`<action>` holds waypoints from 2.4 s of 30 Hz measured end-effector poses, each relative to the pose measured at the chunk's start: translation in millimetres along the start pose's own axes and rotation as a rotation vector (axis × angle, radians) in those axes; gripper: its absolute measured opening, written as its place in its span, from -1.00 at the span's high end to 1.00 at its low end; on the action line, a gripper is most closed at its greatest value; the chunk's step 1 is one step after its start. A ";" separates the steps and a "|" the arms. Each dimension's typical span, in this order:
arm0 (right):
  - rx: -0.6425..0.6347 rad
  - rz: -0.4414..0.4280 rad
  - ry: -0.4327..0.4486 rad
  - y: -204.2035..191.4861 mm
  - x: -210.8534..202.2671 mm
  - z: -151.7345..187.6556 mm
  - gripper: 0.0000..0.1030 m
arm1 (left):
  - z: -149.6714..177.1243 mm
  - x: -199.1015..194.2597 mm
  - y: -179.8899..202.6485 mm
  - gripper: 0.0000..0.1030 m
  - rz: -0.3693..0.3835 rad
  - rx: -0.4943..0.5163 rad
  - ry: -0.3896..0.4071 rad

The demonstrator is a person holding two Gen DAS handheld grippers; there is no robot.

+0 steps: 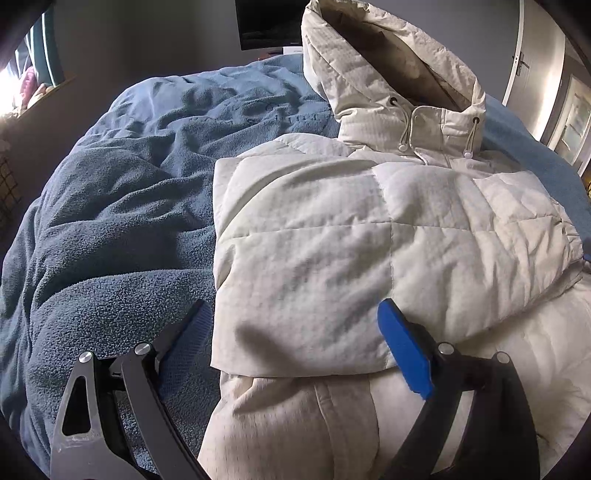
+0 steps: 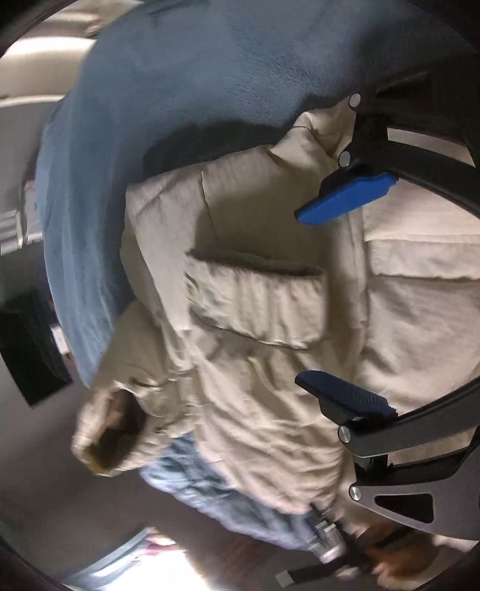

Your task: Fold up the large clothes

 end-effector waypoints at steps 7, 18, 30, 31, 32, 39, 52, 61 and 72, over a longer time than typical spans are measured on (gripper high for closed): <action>0.043 -0.053 -0.052 1.3 30.2 -8.5 0.44 | -0.2 1.2 0.6 -0.70 -0.004 0.003 -0.005; -0.085 0.083 0.117 -8.8 -24.1 -11.8 0.74 | 1.5 -0.1 5.8 -0.74 -0.018 0.022 -0.002; -0.059 0.215 0.013 16.7 9.4 -9.9 -0.14 | -15.0 -21.7 10.1 -0.87 0.001 0.044 0.033; -0.057 0.204 0.027 15.5 4.8 -14.2 -0.14 | -23.8 -31.5 11.5 -0.87 0.015 0.051 0.063; -0.057 0.198 0.032 14.6 3.1 -18.0 -0.14 | -29.1 -35.1 13.6 -0.87 0.021 0.060 0.074; -0.175 0.198 0.057 -19.6 18.4 -57.5 -0.22 | -82.9 -26.7 39.5 -0.87 0.024 0.146 0.091; -0.258 0.245 0.053 -31.4 66.8 -80.4 -0.31 | -74.7 65.8 21.8 -0.89 0.120 0.044 -0.043; -0.336 0.145 0.152 -115.6 69.0 -183.8 -0.31 | -76.2 69.2 18.6 -0.89 0.144 0.034 -0.014; -0.385 0.119 0.178 -161.3 105.0 -222.3 0.64 | -83.8 69.6 9.6 -0.87 0.184 0.001 0.041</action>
Point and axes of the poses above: each gripper's, at about its wrist camera, not at the fingertips, and x roughly the way its jaws point, y to its right, z to its underside, the point moved 4 cm from there along x, roughly the way its jaws point, and after that the axes turned 8 degrees about -y, right-handed, at the moved point
